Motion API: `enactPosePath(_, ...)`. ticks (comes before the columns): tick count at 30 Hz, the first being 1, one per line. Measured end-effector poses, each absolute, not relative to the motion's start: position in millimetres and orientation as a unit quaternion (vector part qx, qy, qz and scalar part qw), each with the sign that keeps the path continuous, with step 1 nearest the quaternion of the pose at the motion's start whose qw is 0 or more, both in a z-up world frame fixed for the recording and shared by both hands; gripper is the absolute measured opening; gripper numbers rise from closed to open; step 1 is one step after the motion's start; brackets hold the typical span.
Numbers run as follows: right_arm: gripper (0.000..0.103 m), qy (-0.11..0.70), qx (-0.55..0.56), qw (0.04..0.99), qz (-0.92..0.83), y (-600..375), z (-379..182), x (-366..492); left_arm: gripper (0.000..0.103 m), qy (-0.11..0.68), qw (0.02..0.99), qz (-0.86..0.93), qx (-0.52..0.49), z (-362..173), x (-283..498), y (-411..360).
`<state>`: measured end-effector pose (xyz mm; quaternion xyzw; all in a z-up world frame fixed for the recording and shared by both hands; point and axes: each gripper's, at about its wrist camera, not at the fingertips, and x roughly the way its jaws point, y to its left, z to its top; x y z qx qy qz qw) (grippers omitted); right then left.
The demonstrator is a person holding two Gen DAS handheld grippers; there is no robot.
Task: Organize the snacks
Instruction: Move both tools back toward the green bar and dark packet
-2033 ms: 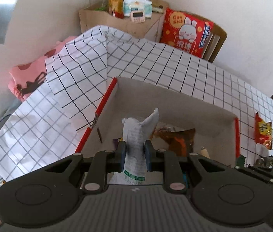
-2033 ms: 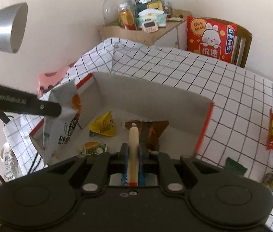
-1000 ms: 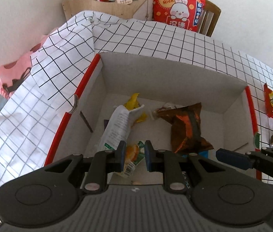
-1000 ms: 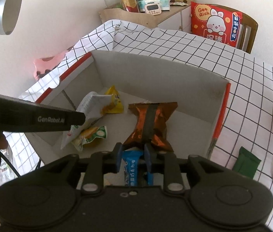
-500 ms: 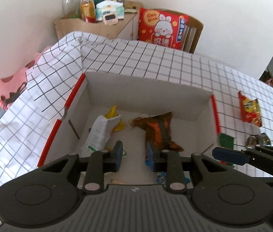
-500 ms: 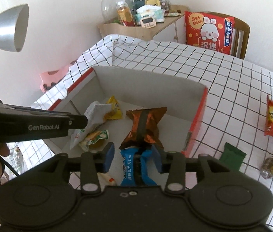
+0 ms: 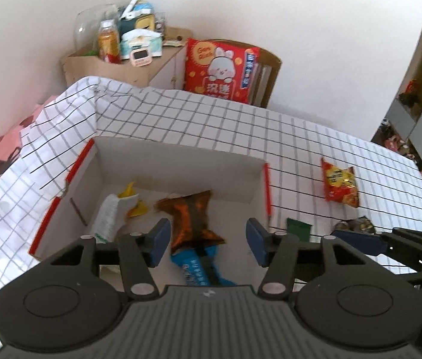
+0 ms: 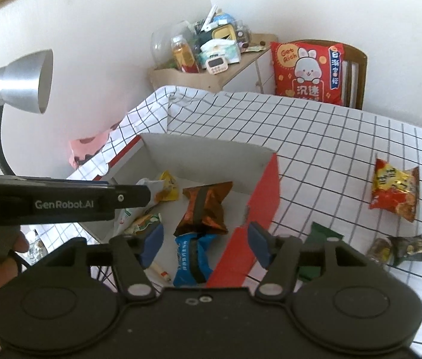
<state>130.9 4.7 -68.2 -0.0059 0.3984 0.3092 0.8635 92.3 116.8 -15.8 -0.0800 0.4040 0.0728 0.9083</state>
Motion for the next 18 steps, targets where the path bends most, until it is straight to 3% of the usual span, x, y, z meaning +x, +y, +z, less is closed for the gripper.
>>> enactPosePath(11,0.086,0.377,0.005,0.882,0.283,-63.4,-55.4,120.1,0.063,0.385,0.92,0.047,-0.063,-15.8,90.6,61.3)
enactPosePath(14,0.09,0.371,0.004,0.888,0.27,-83.4,-55.1,118.2,0.072,0.381,0.922,0.04,-0.062,-17.9,92.0,47.3)
enactPosePath(18,0.097,0.37,0.008,0.894,0.253,-107.4,-59.0,119.1,0.072,0.38,0.922,0.026,-0.063,-22.3,96.2,26.0)
